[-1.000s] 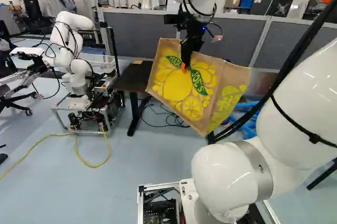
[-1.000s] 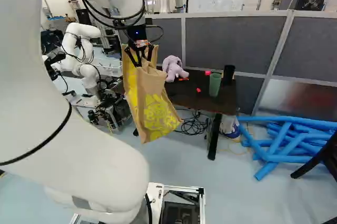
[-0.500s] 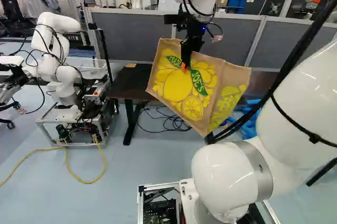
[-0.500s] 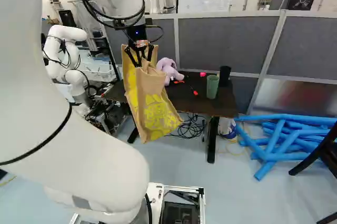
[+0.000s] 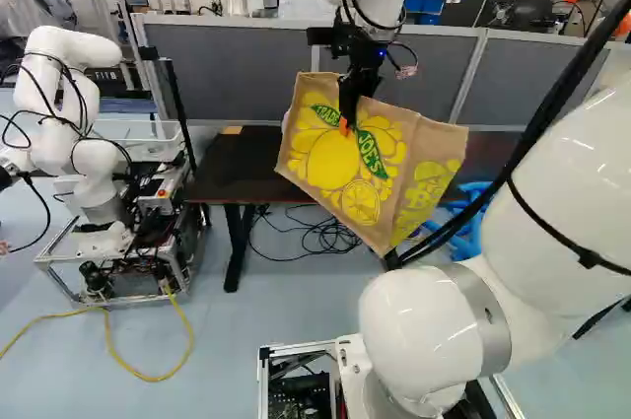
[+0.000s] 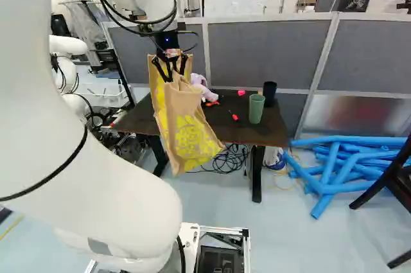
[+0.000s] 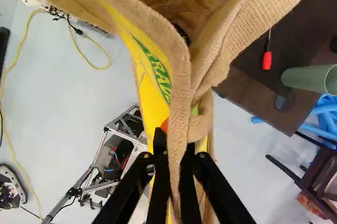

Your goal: Pick up the bag on the ground and place it on the table

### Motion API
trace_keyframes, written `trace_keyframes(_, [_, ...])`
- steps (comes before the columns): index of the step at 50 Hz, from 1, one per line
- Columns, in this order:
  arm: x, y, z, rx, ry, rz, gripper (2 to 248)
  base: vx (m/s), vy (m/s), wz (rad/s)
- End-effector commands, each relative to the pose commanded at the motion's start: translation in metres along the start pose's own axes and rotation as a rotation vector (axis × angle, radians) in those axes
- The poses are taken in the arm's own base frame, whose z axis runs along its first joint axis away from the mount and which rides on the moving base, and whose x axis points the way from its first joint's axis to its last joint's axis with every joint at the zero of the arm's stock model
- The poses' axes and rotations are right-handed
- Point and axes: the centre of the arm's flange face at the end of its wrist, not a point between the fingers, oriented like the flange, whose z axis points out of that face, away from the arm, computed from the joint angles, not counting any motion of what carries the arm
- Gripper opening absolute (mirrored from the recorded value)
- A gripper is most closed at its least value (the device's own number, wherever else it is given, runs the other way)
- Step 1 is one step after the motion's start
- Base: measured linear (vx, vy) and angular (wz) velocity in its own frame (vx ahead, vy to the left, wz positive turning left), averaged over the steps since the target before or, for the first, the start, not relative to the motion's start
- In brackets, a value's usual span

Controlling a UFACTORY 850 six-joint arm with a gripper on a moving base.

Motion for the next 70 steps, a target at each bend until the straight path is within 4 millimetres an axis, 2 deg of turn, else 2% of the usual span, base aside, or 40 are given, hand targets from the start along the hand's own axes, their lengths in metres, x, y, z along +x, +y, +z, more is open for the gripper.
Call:
trace_keyframes(55, [0.0,0.0,0.0,0.0,0.0,0.0,22,0.117,0.123,-0.024])
trace_keyframes(70, [0.0,0.0,0.0,0.0,0.0,0.0,22,0.029,0.05,-0.019])
